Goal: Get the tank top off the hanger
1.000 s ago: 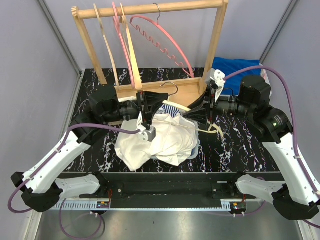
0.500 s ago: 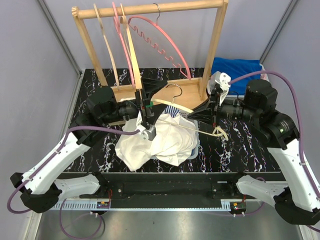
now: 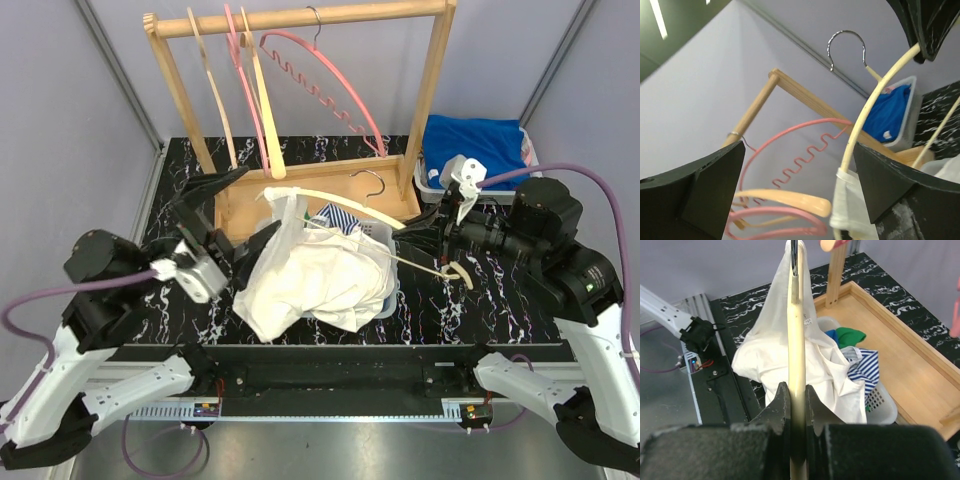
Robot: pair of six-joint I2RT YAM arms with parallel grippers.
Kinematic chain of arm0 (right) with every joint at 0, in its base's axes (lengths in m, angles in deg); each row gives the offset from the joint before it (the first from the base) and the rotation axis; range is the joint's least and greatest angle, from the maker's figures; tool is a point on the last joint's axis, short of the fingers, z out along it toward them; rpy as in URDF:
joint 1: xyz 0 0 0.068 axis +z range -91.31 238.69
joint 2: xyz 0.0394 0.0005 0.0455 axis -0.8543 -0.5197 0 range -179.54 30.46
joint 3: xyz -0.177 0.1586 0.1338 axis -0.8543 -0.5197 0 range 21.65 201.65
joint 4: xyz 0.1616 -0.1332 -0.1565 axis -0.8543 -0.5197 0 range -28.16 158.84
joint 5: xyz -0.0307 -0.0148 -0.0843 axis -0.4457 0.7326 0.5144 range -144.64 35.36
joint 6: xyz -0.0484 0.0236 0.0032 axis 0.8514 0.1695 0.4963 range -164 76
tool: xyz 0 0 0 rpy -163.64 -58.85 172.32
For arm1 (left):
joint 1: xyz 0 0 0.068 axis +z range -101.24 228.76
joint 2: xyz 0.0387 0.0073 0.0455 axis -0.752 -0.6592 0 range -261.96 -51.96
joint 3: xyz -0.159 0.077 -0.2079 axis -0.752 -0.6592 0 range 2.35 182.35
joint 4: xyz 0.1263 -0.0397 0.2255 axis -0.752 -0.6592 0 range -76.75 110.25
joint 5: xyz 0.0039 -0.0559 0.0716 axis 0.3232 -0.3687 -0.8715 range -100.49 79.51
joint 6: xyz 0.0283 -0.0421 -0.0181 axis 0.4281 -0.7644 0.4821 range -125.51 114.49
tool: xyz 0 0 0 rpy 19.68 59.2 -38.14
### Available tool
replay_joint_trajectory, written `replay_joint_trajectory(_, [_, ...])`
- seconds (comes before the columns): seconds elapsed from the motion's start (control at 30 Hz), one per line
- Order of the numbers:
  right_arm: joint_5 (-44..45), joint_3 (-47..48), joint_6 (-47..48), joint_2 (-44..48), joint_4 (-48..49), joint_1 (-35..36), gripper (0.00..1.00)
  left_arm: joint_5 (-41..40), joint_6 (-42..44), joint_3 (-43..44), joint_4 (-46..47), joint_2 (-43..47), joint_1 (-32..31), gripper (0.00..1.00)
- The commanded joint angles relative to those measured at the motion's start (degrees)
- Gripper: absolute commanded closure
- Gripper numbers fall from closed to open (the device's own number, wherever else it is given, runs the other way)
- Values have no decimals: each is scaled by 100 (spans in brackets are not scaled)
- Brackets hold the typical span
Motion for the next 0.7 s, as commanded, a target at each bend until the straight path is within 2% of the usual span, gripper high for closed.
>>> replay_joint_trajectory(0.0, [513, 158, 177, -25, 231, 3, 100, -499, -2217, -136, -779, 204, -4, 1])
replay_joint_trajectory(0.13, [786, 79, 195, 89, 397, 3, 100, -453, -2745, -889, -904, 669, -4, 1])
replay_joint_trajectory(0.27, [909, 96, 125, 283, 539, 3, 100, -884, -2973, -1497, -887, 873, -4, 9])
replay_joint_trajectory(0.37, [804, 184, -15, 318, 530, -6, 100, -1086, -3079, -1648, -834, 803, -4, 17])
replay_joint_trajectory(0.4, [734, 202, -42, 309, 513, -6, 100, -1139, -3080, -1631, -851, 689, -4, 23])
replay_joint_trajectory(0.67, [444, 184, -148, 195, 495, 3, 100, -1350, -3089, -1657, -457, 320, -4, 32])
